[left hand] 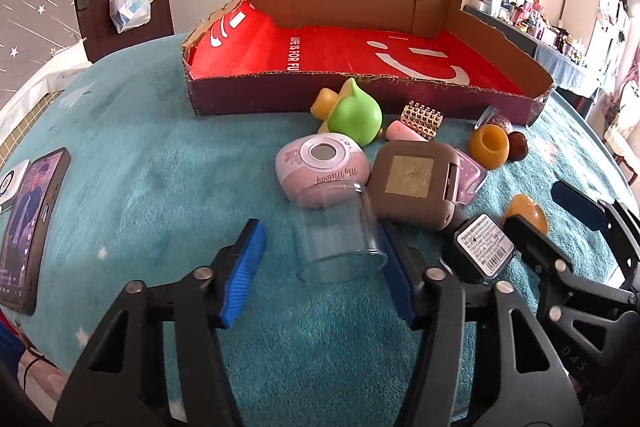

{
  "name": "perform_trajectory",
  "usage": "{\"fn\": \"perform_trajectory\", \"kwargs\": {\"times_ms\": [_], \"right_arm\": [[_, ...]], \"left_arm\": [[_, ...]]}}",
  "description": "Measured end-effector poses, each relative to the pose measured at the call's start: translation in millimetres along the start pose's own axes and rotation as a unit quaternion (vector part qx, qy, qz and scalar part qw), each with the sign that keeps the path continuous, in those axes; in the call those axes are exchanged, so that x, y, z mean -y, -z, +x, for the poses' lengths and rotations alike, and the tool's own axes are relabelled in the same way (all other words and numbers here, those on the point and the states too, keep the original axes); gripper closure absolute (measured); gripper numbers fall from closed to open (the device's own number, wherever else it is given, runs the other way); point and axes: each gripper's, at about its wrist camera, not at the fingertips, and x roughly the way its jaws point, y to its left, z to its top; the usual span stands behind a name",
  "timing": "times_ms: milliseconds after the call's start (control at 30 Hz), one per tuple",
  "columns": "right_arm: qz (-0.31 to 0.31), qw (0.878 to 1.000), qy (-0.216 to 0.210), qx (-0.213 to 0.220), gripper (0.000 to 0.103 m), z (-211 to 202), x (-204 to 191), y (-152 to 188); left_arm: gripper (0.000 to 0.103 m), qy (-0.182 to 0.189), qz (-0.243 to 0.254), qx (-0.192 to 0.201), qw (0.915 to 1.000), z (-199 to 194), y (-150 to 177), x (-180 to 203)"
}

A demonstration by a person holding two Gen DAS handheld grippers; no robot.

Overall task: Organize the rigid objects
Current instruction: 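Reach the left gripper to the clear plastic cup and grasp it, then carry the cup into the red box with the left gripper while the right gripper carries the orange soap in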

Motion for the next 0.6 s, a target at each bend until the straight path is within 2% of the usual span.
{"fn": "perform_trajectory", "kwargs": {"times_ms": [33, 100, 133, 367, 600], "right_arm": [[-0.005, 1.000, -0.004, -0.002, 0.043, 1.2, -1.5, -1.8], [-0.010, 1.000, -0.014, -0.007, 0.060, 3.1, -3.5, -2.9], [-0.011, 1.000, -0.017, -0.011, 0.063, 3.9, -4.6, -3.3], [-0.010, 1.000, -0.018, -0.007, 0.063, -1.6, -3.3, -5.6], [0.008, 0.999, -0.035, 0.006, 0.063, -11.5, 9.1, -23.7]], "left_arm": [[0.058, 0.000, 0.001, 0.006, 1.0000, -0.8, -0.1, 0.3], [0.065, 0.003, 0.002, 0.008, 1.0000, -2.1, -0.7, -0.1], [0.065, 0.000, 0.006, 0.009, 0.9999, -2.0, -0.7, 0.0], [0.066, 0.000, 0.010, 0.030, 0.9995, -14.0, -3.1, -0.1], [0.066, -0.001, 0.023, 0.058, 0.9981, -29.6, -18.9, -0.3]]}}
